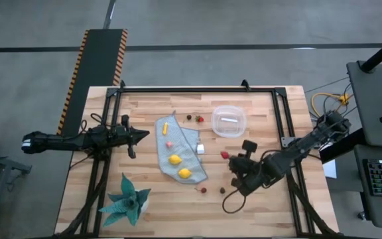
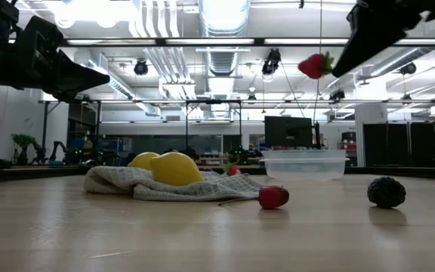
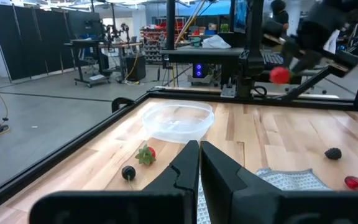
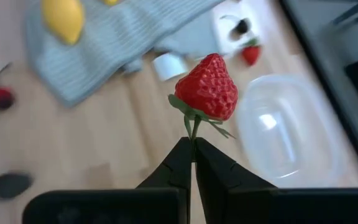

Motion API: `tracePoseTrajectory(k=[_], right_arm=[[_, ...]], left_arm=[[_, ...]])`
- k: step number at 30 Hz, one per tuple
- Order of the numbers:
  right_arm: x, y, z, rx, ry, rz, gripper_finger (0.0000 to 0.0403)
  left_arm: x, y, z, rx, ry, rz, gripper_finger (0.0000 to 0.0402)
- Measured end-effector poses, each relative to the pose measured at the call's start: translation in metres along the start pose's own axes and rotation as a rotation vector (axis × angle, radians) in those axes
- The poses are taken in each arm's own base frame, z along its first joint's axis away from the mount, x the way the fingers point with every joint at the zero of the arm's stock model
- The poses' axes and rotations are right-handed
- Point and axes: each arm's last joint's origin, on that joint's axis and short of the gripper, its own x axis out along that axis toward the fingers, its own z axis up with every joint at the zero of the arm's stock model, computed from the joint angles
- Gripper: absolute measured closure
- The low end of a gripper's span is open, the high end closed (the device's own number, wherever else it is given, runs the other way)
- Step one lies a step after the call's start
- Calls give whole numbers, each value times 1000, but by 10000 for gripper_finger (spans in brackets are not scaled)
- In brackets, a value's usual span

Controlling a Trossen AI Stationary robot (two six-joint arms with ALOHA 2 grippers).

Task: Pick and placing Produce into tupperware
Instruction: Put the bottom red strawberry into the transparent bin

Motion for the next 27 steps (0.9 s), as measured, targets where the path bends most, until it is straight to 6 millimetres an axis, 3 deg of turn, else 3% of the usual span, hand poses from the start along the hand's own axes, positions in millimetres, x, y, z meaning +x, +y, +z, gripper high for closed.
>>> tracePoseTrajectory(k=[13,27], right_arm=[[-19,-30,8,76,-112,-35,395],[-21,-33,7,84,-123,-36,395]], left_arm=[[0,0,0,0,-1,0,402],[0,0,0,1,3,0,402]])
